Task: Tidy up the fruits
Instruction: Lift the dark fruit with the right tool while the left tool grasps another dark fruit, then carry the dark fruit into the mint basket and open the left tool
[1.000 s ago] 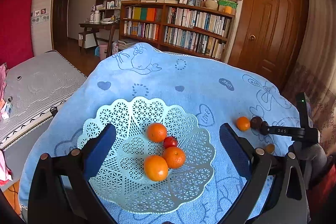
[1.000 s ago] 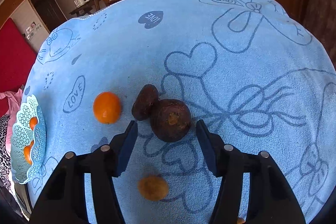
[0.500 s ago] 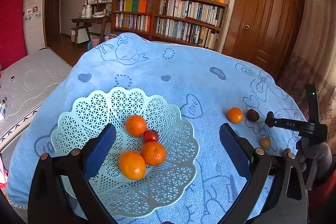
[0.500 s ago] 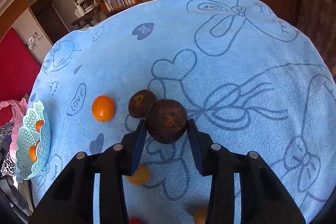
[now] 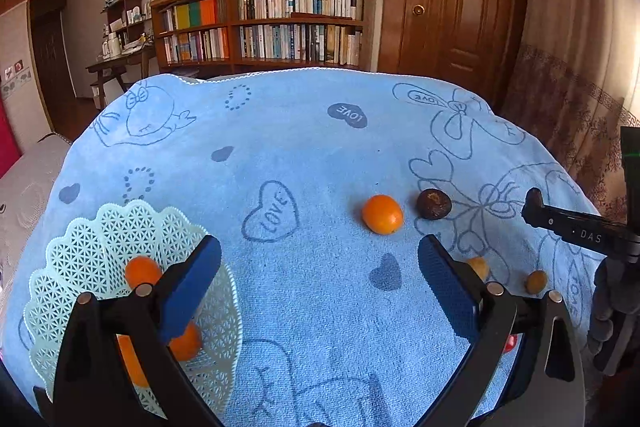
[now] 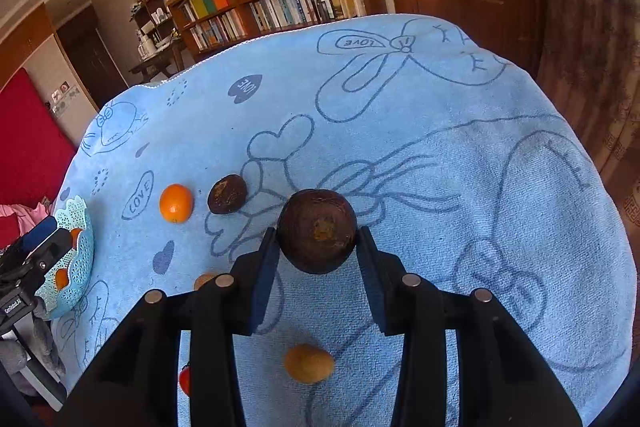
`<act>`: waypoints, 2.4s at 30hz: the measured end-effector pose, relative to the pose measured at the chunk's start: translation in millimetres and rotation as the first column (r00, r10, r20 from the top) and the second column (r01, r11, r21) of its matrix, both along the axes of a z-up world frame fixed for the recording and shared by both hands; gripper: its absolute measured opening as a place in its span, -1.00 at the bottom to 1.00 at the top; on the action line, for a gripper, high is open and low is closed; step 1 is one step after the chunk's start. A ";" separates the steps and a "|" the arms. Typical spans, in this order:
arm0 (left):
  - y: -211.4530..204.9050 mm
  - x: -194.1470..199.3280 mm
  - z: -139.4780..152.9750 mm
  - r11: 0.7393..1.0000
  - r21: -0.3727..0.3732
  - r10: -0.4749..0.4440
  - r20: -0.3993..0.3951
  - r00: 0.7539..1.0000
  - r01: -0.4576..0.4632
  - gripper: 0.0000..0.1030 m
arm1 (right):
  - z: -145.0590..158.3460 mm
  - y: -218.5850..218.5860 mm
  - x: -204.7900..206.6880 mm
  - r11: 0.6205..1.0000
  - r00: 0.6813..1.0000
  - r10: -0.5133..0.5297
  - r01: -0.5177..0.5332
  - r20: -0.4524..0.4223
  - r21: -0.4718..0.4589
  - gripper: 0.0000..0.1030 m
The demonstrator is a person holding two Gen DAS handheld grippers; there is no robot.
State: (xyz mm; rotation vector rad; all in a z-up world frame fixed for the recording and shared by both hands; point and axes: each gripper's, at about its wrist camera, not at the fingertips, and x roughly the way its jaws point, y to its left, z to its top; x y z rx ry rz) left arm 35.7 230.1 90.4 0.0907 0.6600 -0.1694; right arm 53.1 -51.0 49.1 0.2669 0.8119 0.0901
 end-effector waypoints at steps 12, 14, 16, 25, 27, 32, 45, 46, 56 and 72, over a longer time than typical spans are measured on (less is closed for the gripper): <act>-78.6 58.4 -19.5 0.981 0.075 -0.178 -0.047 0.983 0.181 0.91 | -11.3 -18.5 -8.5 0.998 0.999 -0.033 0.032 0.010 0.055 -0.22; -88.8 66.9 -21.7 0.974 0.090 -0.205 -0.054 0.977 0.209 0.80 | -13.0 -19.5 -9.0 0.997 0.999 -0.033 0.033 0.009 0.064 -0.22; -99.8 73.5 -24.3 0.964 0.108 -0.238 -0.063 0.969 0.244 0.73 | -14.9 -20.2 -9.3 0.997 0.999 -0.033 0.032 0.008 0.070 -0.22; -133.1 101.6 -48.7 0.931 0.148 -0.312 -0.156 0.937 0.335 0.49 | -20.0 -24.2 -9.9 0.994 0.999 -0.040 0.039 0.000 0.098 -0.22; -136.1 106.2 -55.0 0.923 0.155 -0.324 -0.177 0.929 0.352 0.44 | -21.2 -23.7 -9.8 0.994 0.999 -0.035 0.035 -0.002 0.102 -0.22; -144.0 120.5 -68.8 0.907 0.139 -0.355 -0.250 0.901 0.396 0.08 | -26.1 -20.6 -7.3 0.994 1.000 -0.022 0.024 -0.017 0.106 -0.22; -145.9 113.2 -71.1 0.917 0.093 -0.355 -0.255 0.899 0.388 -0.21 | -25.1 -27.2 -7.1 0.991 0.999 -0.043 0.043 -0.001 0.125 -0.22; -143.9 111.6 -69.2 0.920 0.084 -0.352 -0.252 0.901 0.383 -0.21 | -24.9 -27.8 -7.1 0.991 0.999 -0.046 0.045 0.000 0.126 -0.22; -120.8 92.9 -32.5 0.954 0.014 -0.293 -0.173 0.940 0.299 -0.21 | -18.7 -29.5 -11.2 0.992 0.997 -0.068 0.064 0.028 0.110 -0.22; -46.8 38.4 27.1 0.990 -0.016 -0.138 -0.037 0.990 0.137 -0.21 | 14.2 -13.8 -34.2 0.994 0.991 -0.034 0.020 0.128 0.108 -0.22</act>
